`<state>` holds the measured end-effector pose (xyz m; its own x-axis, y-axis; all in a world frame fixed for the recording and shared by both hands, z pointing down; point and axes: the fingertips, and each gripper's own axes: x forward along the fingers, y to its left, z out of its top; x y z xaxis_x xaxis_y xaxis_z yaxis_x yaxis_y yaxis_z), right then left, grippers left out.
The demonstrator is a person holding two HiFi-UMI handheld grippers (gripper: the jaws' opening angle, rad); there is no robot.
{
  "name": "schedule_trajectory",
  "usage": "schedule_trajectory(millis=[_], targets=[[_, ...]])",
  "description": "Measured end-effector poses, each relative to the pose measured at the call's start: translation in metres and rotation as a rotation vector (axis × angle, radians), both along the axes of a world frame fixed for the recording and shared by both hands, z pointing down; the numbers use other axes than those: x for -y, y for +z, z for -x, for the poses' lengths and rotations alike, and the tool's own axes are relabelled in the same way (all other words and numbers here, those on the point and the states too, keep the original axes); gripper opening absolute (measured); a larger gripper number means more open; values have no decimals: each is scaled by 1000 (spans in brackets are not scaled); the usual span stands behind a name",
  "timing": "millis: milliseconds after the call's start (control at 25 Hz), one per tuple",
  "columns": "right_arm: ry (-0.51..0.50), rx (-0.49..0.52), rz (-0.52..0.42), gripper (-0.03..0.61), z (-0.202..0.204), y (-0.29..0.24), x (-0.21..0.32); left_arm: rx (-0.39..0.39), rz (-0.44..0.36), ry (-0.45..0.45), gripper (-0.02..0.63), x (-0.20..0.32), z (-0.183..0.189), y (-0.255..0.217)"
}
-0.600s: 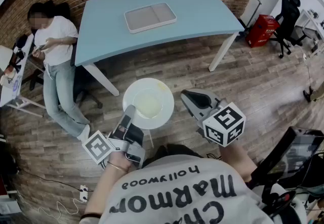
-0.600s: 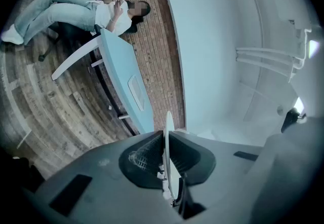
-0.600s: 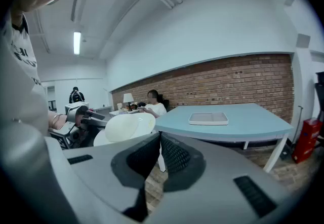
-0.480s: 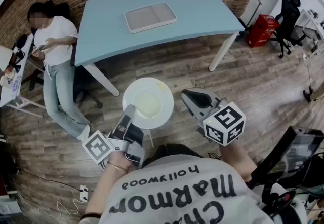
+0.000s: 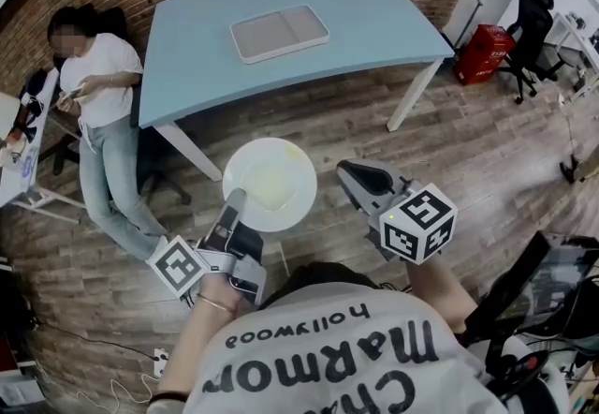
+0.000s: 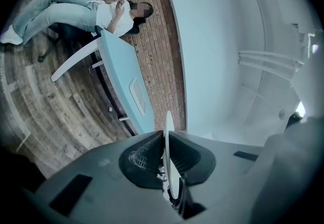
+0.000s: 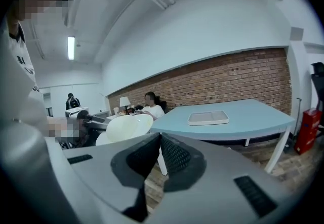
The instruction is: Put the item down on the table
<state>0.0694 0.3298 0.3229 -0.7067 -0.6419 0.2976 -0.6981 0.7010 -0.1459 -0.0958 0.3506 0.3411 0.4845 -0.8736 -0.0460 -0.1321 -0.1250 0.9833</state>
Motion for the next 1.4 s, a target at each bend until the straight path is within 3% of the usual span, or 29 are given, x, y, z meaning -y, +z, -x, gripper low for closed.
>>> schedule_trajectory(millis=[520,920,1400], targets=[[7,-25,16,18,10,19,24,-5,17,16,18,31,9,16],[-52,-31,52,18,7,30,98,9,46,-27,20,97,5,26],[-137,-49,70,18,0,30,178,-33,56,-90,20,169,-10,31]])
